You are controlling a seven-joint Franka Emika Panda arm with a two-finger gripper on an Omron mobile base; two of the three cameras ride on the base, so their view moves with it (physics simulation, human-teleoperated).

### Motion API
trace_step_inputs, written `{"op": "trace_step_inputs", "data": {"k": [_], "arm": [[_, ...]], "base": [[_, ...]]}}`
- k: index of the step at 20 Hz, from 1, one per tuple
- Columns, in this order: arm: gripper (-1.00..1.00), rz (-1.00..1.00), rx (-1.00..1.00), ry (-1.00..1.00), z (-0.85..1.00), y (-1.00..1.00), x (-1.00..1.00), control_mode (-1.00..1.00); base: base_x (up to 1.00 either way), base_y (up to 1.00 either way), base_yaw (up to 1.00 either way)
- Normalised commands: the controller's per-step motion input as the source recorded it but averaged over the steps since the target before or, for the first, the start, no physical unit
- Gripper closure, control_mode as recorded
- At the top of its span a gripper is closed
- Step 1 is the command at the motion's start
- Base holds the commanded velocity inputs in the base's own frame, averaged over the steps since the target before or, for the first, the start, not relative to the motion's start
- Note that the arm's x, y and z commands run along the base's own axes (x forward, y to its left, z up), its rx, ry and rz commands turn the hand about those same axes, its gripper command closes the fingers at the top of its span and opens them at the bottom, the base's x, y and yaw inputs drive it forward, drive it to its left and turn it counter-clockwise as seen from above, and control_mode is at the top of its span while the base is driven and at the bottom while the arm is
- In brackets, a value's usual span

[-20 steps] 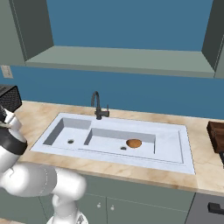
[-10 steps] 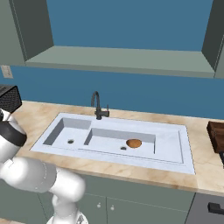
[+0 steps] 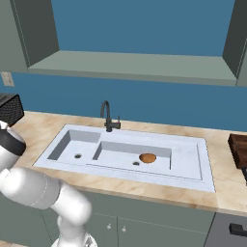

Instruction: Pick up all produce items and place them in the sink. Turn on the sink faucet to wash them. Then turn the sink off and put them in the tray.

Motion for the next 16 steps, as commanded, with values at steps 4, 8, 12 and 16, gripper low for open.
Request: {"op": "trace_step_inputs", "data": {"k": [4, 8, 12, 16], "arm": [[-1.00, 0.00, 0.00, 0.00, 0.00, 0.25, 0.11, -1.00], [-1.00, 0.00, 0.00, 0.03, -0.03, 0.26, 0.07, -1.00], [-1.00, 0.00, 0.00, 0.04, -0.12, 0.30, 0.05, -1.00], [-1.00, 0.00, 0.00, 0.03, -0.23, 0.29, 0.03, -1.00]], "base": [[0.00, 0.00, 0.00], [0.00, 0.00, 0.00], [0.00, 0.00, 0.00], [0.00, 0.00, 0.00]]}}
